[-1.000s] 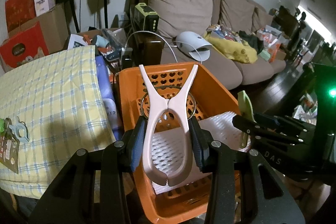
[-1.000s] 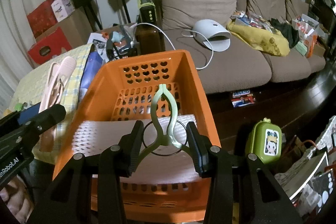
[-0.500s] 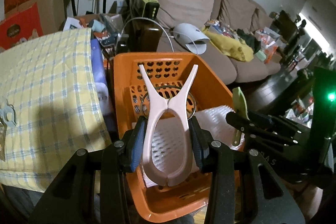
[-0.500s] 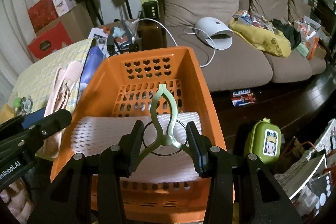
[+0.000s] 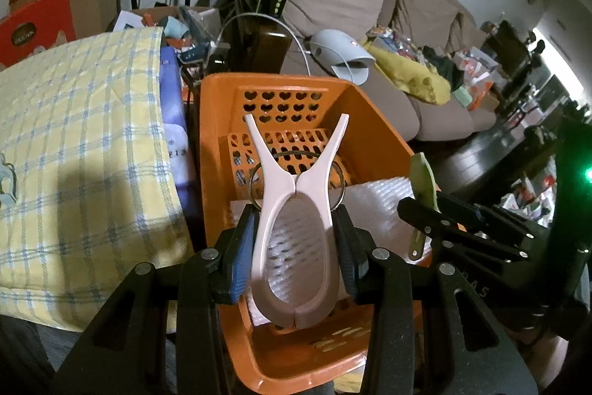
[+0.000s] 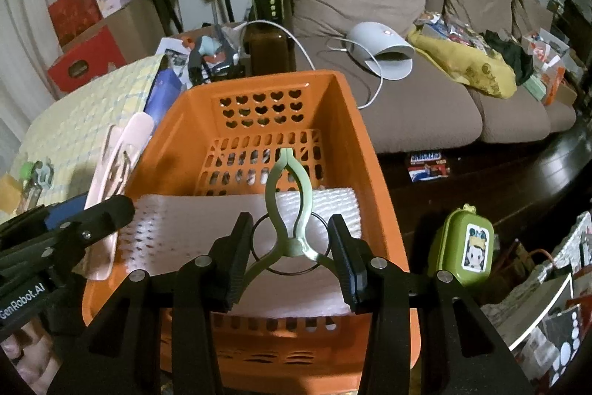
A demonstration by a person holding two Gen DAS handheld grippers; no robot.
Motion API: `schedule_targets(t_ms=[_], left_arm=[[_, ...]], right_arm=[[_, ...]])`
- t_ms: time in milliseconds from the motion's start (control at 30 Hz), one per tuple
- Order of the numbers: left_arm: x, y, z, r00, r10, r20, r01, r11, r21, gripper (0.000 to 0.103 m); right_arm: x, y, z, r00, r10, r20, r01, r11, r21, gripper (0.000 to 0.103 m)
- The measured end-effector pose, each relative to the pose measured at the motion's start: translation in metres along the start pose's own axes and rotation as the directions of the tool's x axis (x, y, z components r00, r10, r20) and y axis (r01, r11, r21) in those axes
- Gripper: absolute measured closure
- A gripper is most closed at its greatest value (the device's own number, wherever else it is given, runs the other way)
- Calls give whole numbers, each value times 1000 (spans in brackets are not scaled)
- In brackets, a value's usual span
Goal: Organize objects
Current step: 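Lower both held items further into the basket onto the white foam sleeve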
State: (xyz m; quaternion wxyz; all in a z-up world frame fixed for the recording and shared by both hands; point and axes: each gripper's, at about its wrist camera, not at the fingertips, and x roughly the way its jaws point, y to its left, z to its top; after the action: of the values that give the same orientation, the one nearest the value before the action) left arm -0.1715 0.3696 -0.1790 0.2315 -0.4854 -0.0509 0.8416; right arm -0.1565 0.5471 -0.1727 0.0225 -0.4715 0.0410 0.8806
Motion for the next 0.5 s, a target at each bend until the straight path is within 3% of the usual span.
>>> schedule_targets(t_ms=[500], left_arm=[[11,-2,-6,1000,23,-10,-23,1000,13,65]], right_arm=[[2,-2,-1,1000,-29,-7,29,1000,-5,60]])
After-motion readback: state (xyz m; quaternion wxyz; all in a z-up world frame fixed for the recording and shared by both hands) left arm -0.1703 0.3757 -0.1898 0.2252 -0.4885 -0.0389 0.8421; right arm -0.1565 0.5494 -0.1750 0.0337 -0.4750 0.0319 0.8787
